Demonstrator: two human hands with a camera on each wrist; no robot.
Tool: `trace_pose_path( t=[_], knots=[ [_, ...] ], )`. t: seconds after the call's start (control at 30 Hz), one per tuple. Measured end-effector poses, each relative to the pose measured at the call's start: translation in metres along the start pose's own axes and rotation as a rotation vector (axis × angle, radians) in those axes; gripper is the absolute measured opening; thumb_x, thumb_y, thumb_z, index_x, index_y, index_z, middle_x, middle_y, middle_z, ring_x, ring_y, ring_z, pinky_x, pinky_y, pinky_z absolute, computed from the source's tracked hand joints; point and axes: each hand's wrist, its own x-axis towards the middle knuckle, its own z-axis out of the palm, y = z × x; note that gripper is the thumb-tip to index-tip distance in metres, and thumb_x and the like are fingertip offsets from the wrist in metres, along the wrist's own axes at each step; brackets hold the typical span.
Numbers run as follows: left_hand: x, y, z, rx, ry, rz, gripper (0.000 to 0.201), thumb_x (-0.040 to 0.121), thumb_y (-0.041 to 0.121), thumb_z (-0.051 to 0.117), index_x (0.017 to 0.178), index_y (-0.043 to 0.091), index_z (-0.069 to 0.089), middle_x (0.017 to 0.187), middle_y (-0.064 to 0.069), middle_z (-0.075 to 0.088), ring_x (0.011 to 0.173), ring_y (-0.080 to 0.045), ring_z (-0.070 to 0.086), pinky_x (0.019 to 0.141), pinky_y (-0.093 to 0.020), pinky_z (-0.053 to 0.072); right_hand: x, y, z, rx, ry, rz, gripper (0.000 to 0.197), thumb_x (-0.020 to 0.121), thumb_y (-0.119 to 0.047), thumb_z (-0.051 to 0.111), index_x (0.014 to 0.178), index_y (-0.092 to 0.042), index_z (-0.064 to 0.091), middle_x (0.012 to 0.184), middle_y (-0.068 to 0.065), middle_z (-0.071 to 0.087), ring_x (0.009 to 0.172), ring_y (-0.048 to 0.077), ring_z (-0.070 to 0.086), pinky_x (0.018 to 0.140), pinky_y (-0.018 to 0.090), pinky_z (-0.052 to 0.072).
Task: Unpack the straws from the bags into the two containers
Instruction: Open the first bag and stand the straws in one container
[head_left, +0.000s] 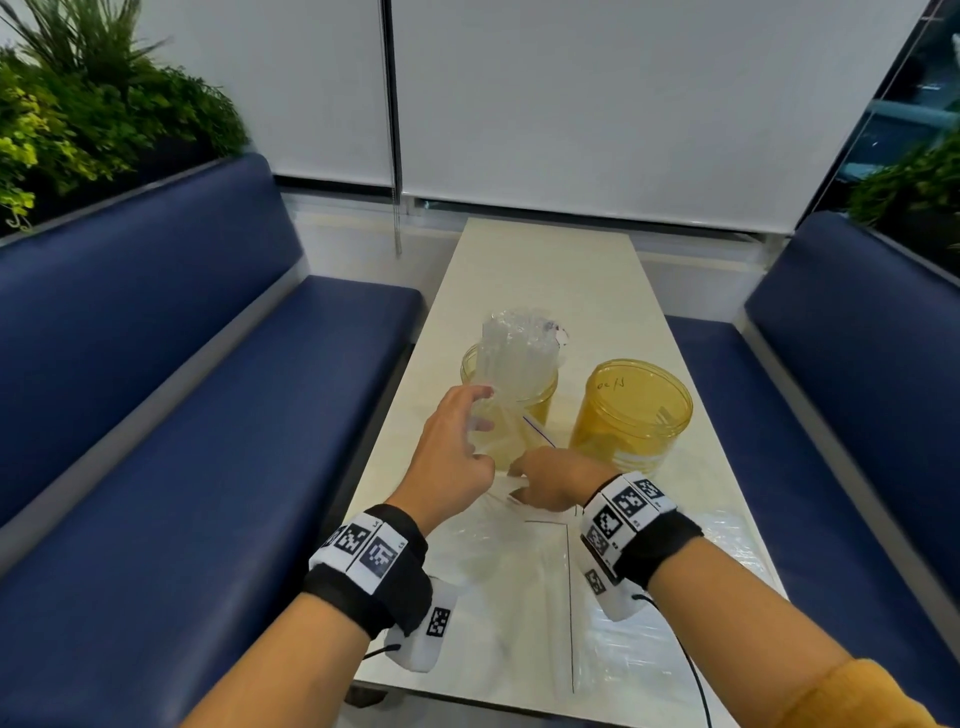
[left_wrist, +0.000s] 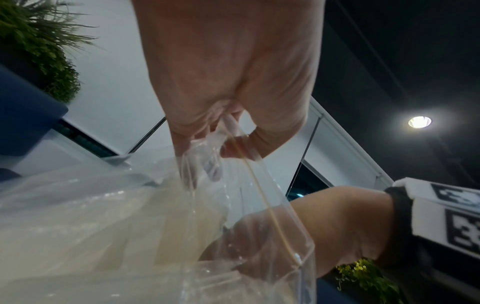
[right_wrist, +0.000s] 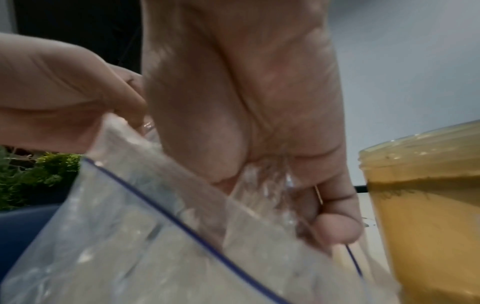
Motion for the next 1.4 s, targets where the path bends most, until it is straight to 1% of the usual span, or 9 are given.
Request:
trace_pose_path(
  t=[0.17,0.3,0.43,0.6,0.83,0.97,1.07,1.23,1.4],
  knots=[
    [0.001,-0.002,-0.002,0.011,0.015,0.012,0.069,0.078,-0.011,0.06,0.138,0.021,0.048,0.138,0.011,0.047,0.113,-0.009,0.062,0.068,-0.02,0.056,-0.014,0.001,-0.01,0.062,-0.067,-0.029,0.057,0.104,-0.041,0.043,0.156,-0.022,0.028,0.159,0.003,0.035,0.142,0.026,0.04,0.113,0.039,0.035],
    [0.0,-0.005,-0.001,0.091,-0.024,0.022,0.07,0.076,-0.001,0.07,0.138,0.022,0.048,0.137,0.009,0.051,0.123,-0.007,0.056,0.092,-0.012,0.045,-0.027,0.0,-0.031,0.174,-0.049,-0.001,0.058,0.102,-0.041,0.048,0.155,-0.026,0.03,0.111,0.002,0.067,0.081,0.016,0.07,0.066,0.03,0.051],
    [-0.002,-0.007,0.004,0.171,-0.055,0.018,0.074,0.071,0.015,0.083,0.135,0.025,0.048,0.134,0.014,0.049,0.126,-0.009,0.049,0.104,-0.021,0.039,-0.05,-0.005,-0.067,0.093,-0.009,-0.033,0.054,0.101,-0.039,0.052,0.151,-0.023,0.039,0.099,0.0,0.07,0.08,0.016,0.065,0.071,0.029,0.048],
    [0.001,-0.007,0.016,0.193,0.048,-0.032,0.073,0.067,0.043,0.089,0.129,0.03,0.052,0.123,0.018,0.054,0.11,-0.004,0.053,0.091,-0.023,0.045,-0.08,-0.018,-0.103,0.108,0.095,-0.08,0.048,0.097,-0.039,0.061,0.14,-0.02,0.053,0.089,0.0,0.076,0.064,0.009,0.06,0.06,0.026,0.042],
    [0.013,0.0,0.017,0.138,0.337,-0.01,0.023,0.09,0.024,0.065,0.113,0.024,0.064,0.101,0.008,0.068,0.091,-0.015,0.065,0.077,-0.033,0.056,-0.083,-0.025,-0.105,0.643,0.615,-0.184,0.068,0.077,-0.05,0.08,0.132,-0.016,0.057,0.083,0.003,0.071,0.056,0.016,0.069,0.048,0.024,0.054],
    [0.019,0.002,0.014,0.049,0.326,-0.01,0.018,0.091,0.02,0.058,0.107,0.025,0.065,0.087,0.006,0.07,0.077,-0.015,0.067,0.06,-0.028,0.052,-0.059,-0.038,-0.073,0.818,0.793,-0.236,0.047,0.073,-0.066,0.074,0.074,-0.023,0.057,0.062,-0.01,0.057,0.052,0.007,0.053,0.052,0.025,0.042],
    [0.019,0.002,0.013,0.001,0.323,-0.078,0.01,0.087,0.016,0.063,0.095,0.021,0.065,0.077,0.006,0.067,0.071,-0.016,0.068,0.052,-0.024,0.048,-0.042,-0.048,-0.054,0.824,0.868,-0.267,0.043,0.082,-0.059,0.067,0.063,-0.022,0.057,0.055,-0.006,0.058,0.052,0.009,0.058,0.048,0.028,0.046],
    [0.015,-0.005,0.004,0.064,0.296,-0.111,0.048,0.073,0.041,0.086,0.111,0.024,0.061,0.097,0.011,0.068,0.085,-0.009,0.067,0.068,-0.027,0.057,-0.046,-0.037,-0.077,0.88,0.968,-0.35,0.046,0.09,-0.028,0.069,0.05,-0.022,0.048,0.042,-0.012,0.047,0.038,0.003,0.043,0.044,0.019,0.031],
    [0.008,-0.01,-0.009,0.049,0.285,-0.142,0.072,0.068,0.043,0.09,0.128,0.023,0.056,0.113,0.012,0.061,0.095,-0.007,0.066,0.083,-0.032,0.058,-0.065,-0.001,-0.143,0.974,1.01,-0.455,0.029,0.092,-0.028,0.07,0.074,-0.005,0.067,0.065,0.007,0.06,0.056,0.018,0.058,0.05,0.031,0.047]
  ],
)
